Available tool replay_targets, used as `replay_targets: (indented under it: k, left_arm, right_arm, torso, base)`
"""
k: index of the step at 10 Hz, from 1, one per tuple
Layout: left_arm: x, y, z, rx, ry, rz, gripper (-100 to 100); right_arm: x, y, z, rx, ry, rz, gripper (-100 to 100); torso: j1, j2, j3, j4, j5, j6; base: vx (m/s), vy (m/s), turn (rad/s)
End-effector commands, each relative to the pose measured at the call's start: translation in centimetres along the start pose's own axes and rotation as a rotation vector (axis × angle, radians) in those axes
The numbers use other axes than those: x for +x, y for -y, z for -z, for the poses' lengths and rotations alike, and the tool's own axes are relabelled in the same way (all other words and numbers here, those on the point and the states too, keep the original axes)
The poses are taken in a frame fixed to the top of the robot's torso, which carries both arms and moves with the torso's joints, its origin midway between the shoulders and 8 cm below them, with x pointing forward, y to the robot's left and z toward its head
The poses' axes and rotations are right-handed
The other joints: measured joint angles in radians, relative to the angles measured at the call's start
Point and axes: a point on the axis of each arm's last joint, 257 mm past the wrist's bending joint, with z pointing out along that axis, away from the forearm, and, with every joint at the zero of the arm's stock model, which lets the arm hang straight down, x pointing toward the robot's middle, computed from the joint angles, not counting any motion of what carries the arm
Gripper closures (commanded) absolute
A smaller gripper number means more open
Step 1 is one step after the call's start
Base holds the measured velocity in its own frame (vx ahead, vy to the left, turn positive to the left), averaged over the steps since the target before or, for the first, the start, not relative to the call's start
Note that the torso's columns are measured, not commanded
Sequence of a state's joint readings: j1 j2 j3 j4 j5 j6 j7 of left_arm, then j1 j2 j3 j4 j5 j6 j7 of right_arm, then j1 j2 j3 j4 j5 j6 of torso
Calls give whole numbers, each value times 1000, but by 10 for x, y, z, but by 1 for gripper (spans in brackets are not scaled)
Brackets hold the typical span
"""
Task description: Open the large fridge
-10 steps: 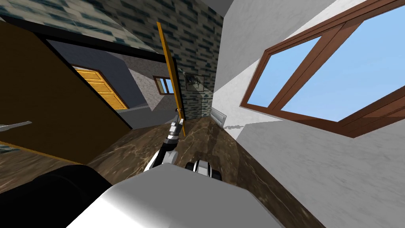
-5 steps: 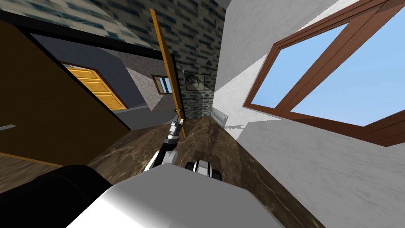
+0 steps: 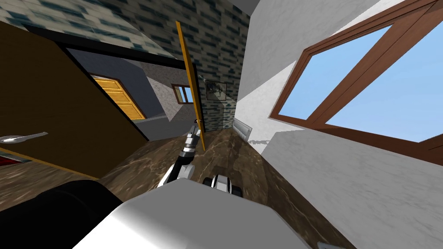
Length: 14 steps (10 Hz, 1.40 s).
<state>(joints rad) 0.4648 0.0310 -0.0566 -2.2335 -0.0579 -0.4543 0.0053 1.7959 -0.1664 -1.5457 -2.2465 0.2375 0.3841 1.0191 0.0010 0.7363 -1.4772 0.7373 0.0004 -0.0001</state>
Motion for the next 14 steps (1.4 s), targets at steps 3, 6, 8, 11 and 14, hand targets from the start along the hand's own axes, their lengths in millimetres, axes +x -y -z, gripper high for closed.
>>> replay_targets:
  k: [3,6,8,11,14]
  left_arm:
    - [0,0,0,0,0,0,0]
    - [0,0,0,0,0,0,0]
    - [0,0,0,0,0,0,0]
    - [0,0,0,0,0,0,0]
    - [0,0,0,0,0,0,0]
  right_arm:
    - [28,-44,3,-18,-42,4,-100]
    - [46,-88,7,-43,-73,7,-100]
    - [50,-104,8,-53,-83,8,-100]
    - [60,-153,11,-88,-110,12,-100]
    - [63,-187,14,-114,-126,12,-100]
  torso:
    - [0,2,1,1,0,0]
    - [-2,2,1,1,-1,0]
    - [0,2,1,1,0,0]
    - [-1,2,2,1,-1,0]
    - [-2,2,1,1,0,0]
  base:
    - [7,61,75]
    - [3,53,92]
    - [-2,52,68]
    - [-7,45,81]
    - [-9,31,38]
